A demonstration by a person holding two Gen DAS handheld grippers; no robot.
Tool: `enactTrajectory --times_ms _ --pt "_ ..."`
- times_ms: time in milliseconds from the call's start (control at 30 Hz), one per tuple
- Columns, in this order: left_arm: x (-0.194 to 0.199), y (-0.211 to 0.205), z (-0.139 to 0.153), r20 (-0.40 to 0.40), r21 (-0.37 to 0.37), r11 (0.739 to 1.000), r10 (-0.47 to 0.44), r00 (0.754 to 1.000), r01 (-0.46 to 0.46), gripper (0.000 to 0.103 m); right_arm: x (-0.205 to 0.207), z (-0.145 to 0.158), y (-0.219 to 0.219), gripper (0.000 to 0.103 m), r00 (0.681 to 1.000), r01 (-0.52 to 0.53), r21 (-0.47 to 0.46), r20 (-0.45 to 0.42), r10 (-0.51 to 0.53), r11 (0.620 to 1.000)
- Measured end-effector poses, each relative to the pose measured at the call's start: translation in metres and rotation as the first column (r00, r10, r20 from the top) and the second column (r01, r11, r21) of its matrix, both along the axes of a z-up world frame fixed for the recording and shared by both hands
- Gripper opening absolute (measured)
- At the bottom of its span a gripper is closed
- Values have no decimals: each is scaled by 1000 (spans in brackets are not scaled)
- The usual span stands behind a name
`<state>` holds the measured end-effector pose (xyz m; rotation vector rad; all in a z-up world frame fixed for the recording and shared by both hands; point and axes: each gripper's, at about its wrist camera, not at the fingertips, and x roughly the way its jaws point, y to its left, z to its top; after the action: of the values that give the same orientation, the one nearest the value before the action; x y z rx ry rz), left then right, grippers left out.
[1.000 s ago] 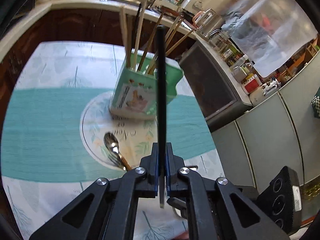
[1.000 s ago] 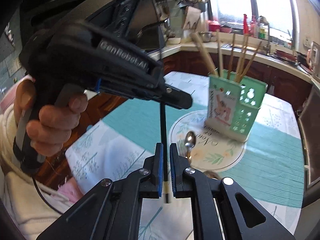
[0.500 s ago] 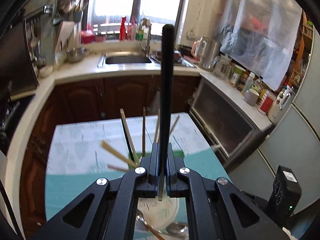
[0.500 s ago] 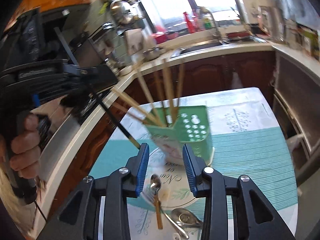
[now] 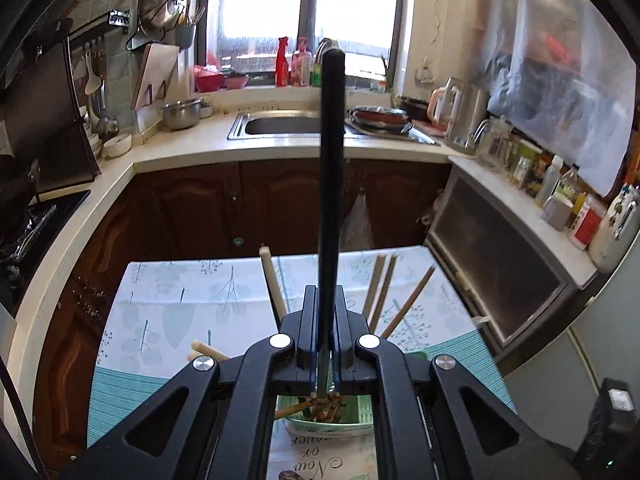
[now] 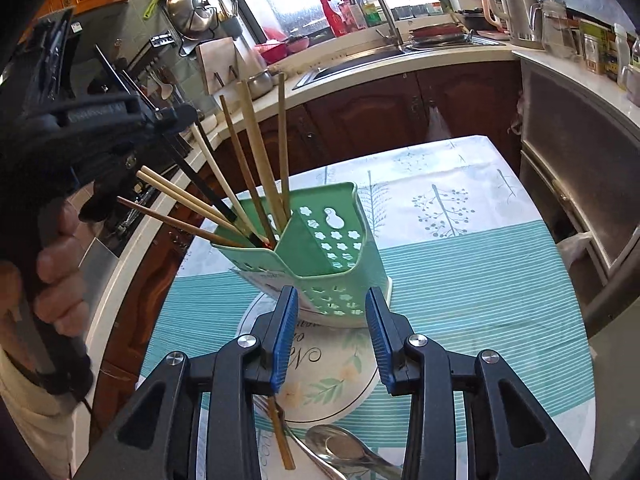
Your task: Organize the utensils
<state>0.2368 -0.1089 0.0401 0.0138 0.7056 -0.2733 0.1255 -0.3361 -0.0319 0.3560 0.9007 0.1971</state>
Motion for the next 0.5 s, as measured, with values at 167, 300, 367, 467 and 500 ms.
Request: enactTrajectory --times_ms 167,300,367,467,500 --pt "7 1 -25 -35 20 1000 -9 999 10 7 12 -7 9 37 1000 -7 -22 -10 7 1000" --pt "0 2 -22 -26 22 999 -43 999 44 29 14 -8 16 37 999 -32 -30 -15 31 999" --pt "-5 2 -16 -20 22 998 -58 998 58 32 15 -9 20 37 999 -41 -38 -18 40 998" --pt "-16 2 -7 -32 17 996 -84 996 85 37 14 -10 24 37 998 -58 -39 -27 57 998" --pt "-21 3 -4 -37 15 995 -94 995 94 38 14 -12 27 37 997 -64 -39 -33 63 997"
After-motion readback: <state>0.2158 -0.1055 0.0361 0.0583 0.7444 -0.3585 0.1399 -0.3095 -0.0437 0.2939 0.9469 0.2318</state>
